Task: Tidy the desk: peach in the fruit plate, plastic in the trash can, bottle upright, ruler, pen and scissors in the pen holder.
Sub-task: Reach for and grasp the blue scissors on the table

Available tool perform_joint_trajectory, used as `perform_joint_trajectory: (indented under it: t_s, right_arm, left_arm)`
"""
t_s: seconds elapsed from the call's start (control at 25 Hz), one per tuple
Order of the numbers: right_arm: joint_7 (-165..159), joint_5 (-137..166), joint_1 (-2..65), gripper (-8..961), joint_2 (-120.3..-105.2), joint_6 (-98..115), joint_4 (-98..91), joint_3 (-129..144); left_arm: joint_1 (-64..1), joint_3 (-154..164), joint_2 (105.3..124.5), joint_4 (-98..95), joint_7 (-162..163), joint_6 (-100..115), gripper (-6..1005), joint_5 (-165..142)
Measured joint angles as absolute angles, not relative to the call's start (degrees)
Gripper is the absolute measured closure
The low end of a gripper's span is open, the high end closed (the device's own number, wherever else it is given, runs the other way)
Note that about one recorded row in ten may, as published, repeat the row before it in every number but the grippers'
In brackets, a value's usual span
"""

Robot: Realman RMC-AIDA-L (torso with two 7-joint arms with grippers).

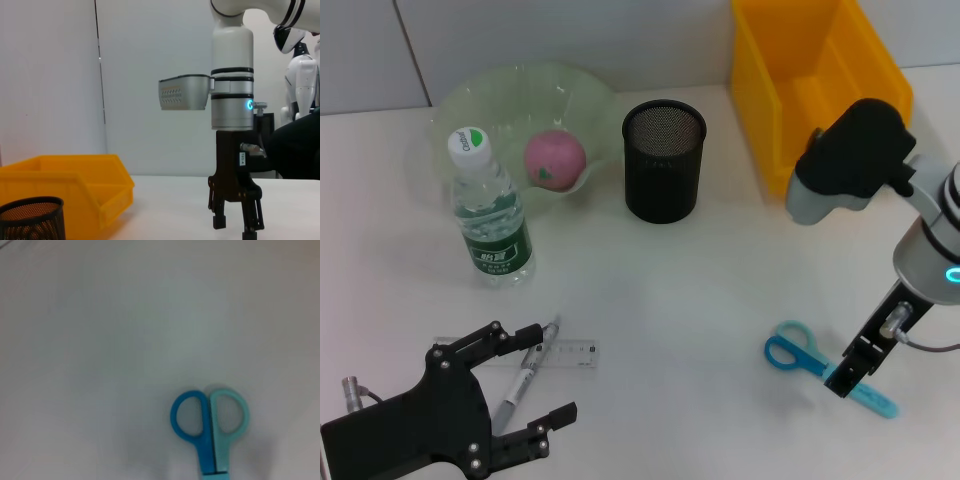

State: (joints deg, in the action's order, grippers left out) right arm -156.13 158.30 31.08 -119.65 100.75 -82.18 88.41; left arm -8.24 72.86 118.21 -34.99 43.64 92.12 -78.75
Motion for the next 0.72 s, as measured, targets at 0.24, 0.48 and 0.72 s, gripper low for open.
perform_joint_trajectory:
  t_s: [0.24, 0.48, 0.72]
  right_arm:
    - [-157.0, 158.4, 31.0, 170, -119.65, 99.7, -82.0, 90.0]
    - [-157.0, 158.2, 31.0, 172, -119.64, 97.8, -79.9, 90.0]
    - [-157.0, 158.1, 31.0, 174, -119.61, 96.7, -79.0, 90.5]
  left_arm:
    - [-8.3, 72.9, 118.21, -35.0, 43.5, 92.1, 212, -78.8]
    - [-8.3, 72.9, 118.22, -35.0, 42.8, 92.1, 212, -78.8]
    - [-8.3, 72.9, 118.21, -34.9, 42.8, 92.1, 213, -78.7]
